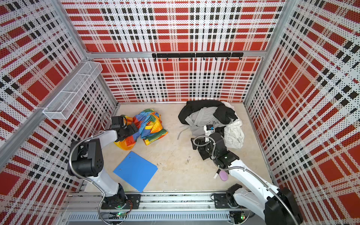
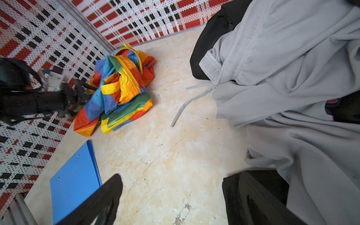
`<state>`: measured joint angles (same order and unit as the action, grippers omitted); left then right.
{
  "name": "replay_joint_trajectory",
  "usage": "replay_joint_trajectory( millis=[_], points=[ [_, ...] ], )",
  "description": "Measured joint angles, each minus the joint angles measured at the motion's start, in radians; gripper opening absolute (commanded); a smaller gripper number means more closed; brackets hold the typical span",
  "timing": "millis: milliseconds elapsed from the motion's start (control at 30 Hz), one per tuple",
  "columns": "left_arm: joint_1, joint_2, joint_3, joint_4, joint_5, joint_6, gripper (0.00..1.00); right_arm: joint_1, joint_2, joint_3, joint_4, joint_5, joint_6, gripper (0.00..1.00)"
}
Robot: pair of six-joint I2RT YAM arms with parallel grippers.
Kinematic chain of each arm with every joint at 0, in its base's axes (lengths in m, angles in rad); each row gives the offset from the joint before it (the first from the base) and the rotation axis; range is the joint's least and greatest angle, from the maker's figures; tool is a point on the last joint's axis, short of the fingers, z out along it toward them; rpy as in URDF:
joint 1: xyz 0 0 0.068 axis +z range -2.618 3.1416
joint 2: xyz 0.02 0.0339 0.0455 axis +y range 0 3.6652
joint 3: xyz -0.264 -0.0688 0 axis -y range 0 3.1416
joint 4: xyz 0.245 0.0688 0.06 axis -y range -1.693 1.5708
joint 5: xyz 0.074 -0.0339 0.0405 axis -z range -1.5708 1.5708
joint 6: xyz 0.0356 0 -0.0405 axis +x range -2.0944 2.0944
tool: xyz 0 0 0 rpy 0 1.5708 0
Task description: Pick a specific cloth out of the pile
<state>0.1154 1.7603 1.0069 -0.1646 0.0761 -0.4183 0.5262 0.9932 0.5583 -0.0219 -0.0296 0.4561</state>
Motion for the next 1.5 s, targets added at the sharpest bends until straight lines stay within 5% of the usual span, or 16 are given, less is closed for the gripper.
replay_joint_trajectory(
  millis=[67,167,400,733,1100,1433,1500],
  points=[
    [-0.010,0.034,0.018,0.020,0.014,-0.004,0.17,0.000,-0.026,-0.014,-0.003,0.008,0.000,1.00],
    [-0.028,0.047,0.034,0.047,0.028,-0.008,0.00,0.000,-0.043,-0.025,-0.017,0.017,0.000,1.00],
    [-0.051,-0.053,0.105,0.022,-0.016,-0.001,0.00,0.000,-0.061,-0.029,-0.049,0.035,0.000,1.00],
    [-0.161,-0.190,0.400,-0.055,-0.208,0.132,0.00,0.000,-0.054,-0.029,-0.049,0.036,0.003,1.00],
    [-0.469,0.151,0.669,-0.103,-0.386,0.365,0.00,0.000,-0.065,-0.029,-0.058,0.038,0.004,1.00],
    [-0.470,0.316,0.552,-0.141,-0.341,0.311,0.00,0.000,-0.090,-0.030,-0.069,0.039,0.004,1.00],
    [-0.448,0.324,0.502,-0.138,-0.294,0.267,0.09,0.000,-0.090,-0.030,-0.072,0.039,0.004,1.00]
  ],
)
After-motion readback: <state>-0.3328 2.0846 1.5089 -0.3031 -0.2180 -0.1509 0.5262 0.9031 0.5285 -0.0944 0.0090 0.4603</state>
